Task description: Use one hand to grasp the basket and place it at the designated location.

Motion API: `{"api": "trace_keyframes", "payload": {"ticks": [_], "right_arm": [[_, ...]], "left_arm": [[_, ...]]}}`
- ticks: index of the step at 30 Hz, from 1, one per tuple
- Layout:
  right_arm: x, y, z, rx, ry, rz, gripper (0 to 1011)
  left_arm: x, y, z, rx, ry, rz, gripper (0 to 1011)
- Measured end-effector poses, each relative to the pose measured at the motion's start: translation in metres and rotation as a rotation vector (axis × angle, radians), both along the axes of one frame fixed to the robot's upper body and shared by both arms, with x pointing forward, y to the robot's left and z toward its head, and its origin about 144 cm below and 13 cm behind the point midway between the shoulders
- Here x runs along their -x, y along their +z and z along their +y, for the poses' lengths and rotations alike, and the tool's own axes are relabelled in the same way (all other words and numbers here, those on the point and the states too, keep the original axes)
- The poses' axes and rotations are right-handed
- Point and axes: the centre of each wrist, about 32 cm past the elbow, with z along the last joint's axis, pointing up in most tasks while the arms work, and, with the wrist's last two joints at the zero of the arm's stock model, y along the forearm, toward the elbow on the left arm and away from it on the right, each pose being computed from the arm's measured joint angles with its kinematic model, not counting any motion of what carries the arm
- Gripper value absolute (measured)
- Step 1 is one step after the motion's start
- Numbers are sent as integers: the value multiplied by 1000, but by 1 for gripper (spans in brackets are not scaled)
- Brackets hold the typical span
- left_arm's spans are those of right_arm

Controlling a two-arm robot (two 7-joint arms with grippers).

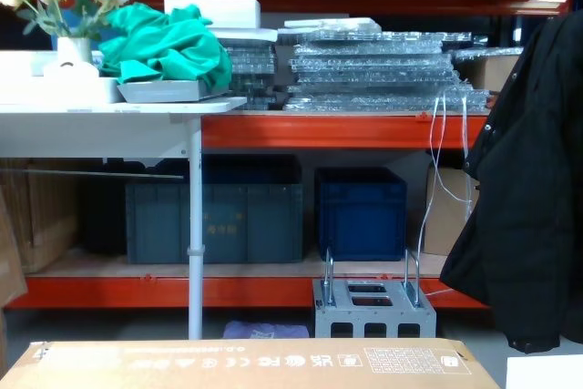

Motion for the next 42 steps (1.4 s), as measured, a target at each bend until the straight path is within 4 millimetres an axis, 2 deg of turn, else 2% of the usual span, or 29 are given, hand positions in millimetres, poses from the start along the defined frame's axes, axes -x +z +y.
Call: {"api": "trace_keyframes", "payload": {"ticks": [42], "right_arm": [[0,0,0,0,0,0,1000]], "left_arm": [[0,0,0,0,0,0,0]]}}
